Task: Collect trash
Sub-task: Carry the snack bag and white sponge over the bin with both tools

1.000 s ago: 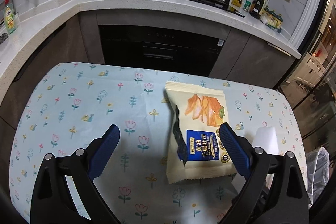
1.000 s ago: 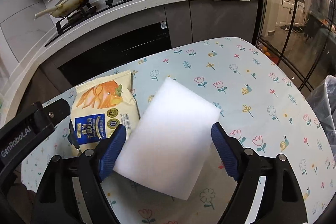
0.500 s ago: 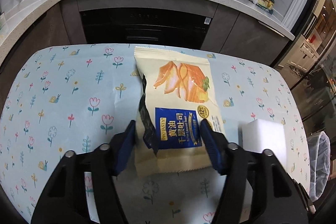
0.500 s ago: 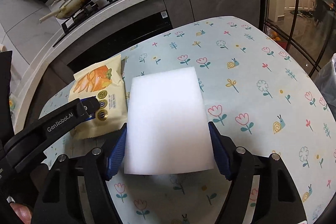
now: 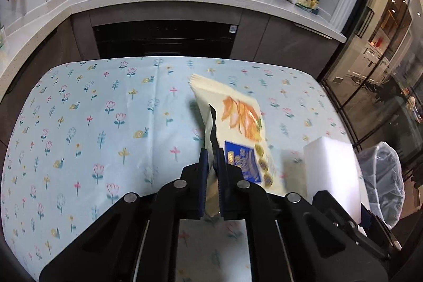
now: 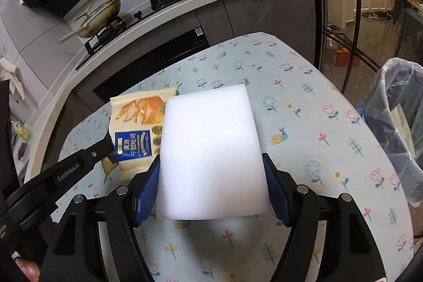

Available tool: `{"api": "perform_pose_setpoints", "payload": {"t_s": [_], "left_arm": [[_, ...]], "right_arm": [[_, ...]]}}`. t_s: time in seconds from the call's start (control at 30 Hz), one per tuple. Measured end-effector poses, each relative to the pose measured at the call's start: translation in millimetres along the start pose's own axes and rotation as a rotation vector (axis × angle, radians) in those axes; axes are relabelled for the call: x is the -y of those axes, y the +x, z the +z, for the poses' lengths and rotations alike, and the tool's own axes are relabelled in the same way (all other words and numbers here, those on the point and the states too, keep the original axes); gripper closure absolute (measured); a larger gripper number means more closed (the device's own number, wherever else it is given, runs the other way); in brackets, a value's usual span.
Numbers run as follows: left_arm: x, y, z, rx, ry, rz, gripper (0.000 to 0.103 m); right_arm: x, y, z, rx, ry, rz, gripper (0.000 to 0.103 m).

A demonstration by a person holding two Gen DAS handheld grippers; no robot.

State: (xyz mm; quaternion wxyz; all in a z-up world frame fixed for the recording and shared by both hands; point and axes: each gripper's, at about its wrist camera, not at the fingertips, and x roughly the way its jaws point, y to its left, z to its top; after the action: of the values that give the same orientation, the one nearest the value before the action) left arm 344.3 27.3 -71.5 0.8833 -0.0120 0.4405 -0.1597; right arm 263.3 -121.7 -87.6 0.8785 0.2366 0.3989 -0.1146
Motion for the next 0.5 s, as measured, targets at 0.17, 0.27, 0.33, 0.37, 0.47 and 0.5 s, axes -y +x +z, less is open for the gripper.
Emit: {"api": "perform_pose_setpoints", "payload": {"t_s": [0.17,0.27,0.33,0.37,0.47,0.5], "left_arm": [[25.4,-29.9,-17.3,0.016,0.019,-0.022,0.097],[40.8,-43.3,-26.7,0.018,0.034,-0.032,0.097],[53.0,-52.7,-31.9,0.023,0.051,-0.039,0.097],[59.6,-57.5,-34.4,0.027,0.060,-0.040,0.097],[80.8,-72.9,-40.9,0.043,0.086,-0.050,0.097],[87.0,-77.2,-42.9,0.046,0.095,-0.056,0.097]], "right_arm": [[25.2,-35.6,-2.5,0.040,0.026,-0.003,0.034],[45.7,-58.6,-2.8,0.070,0.059,-0.005,0.034],[57.9,-70.5,-3.0,0.086,0.076,-0.007,0.034],[64.2,-76.7,-3.7,0.093,0.084,-0.008,0.034],[83.1,-95.0,-4.4,0.117,0.104,-0.013,0.034],[89.4,-100.6,-4.6,0.125,0.108,-0.015,0.034]]}}
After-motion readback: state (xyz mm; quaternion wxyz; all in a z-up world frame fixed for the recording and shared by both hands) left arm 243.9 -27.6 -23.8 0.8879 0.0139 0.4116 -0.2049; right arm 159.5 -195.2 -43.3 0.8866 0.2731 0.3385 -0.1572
